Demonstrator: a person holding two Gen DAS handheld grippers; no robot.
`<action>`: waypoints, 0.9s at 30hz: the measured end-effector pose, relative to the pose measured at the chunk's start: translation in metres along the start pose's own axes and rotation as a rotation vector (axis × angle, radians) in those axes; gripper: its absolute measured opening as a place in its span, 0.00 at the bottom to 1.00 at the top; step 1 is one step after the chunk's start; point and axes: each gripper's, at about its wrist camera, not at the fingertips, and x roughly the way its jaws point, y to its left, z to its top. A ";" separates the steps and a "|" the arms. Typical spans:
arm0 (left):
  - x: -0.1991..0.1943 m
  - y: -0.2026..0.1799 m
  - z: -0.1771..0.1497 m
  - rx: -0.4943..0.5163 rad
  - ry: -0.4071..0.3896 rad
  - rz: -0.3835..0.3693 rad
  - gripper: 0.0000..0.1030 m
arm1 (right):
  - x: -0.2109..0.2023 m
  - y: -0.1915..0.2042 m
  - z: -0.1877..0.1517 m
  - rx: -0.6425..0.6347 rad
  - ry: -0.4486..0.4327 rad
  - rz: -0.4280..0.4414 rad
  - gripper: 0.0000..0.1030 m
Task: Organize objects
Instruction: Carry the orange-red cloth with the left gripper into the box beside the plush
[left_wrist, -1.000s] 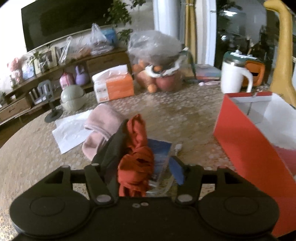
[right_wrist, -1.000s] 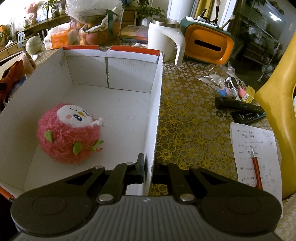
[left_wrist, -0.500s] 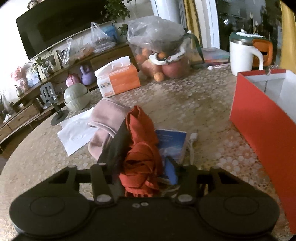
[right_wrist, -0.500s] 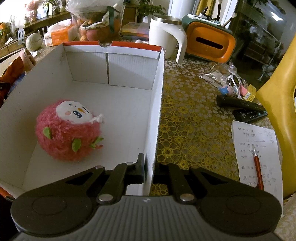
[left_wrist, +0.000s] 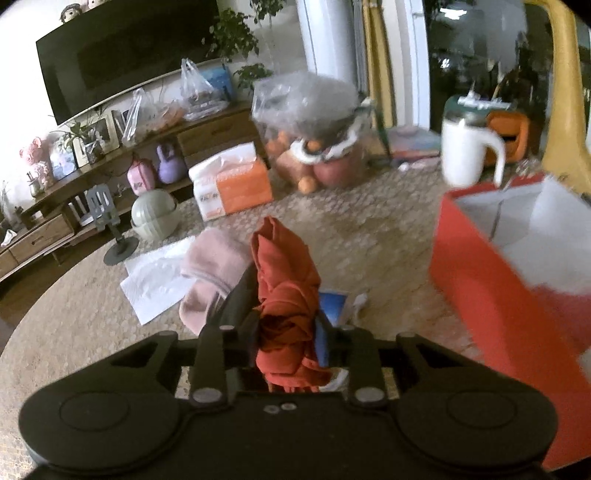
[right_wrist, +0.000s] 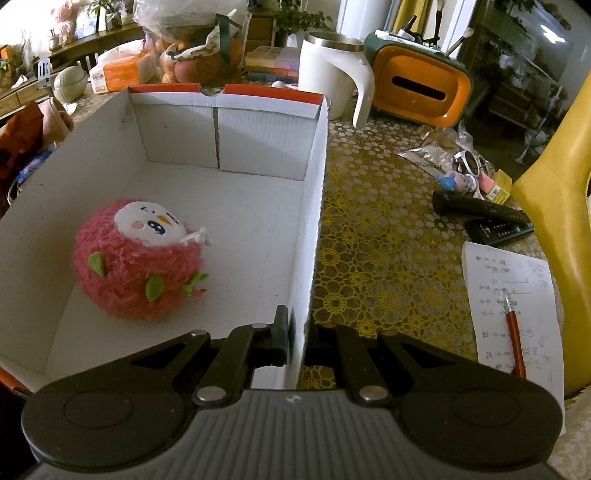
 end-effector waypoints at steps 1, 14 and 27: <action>-0.007 -0.001 0.004 -0.001 -0.007 -0.009 0.26 | 0.000 0.000 0.000 0.002 0.000 0.001 0.06; -0.054 -0.047 0.050 -0.013 -0.029 -0.188 0.26 | -0.004 -0.001 -0.001 0.031 -0.009 -0.002 0.05; -0.054 -0.139 0.086 0.040 0.006 -0.333 0.26 | -0.004 0.000 -0.002 0.039 -0.015 0.000 0.05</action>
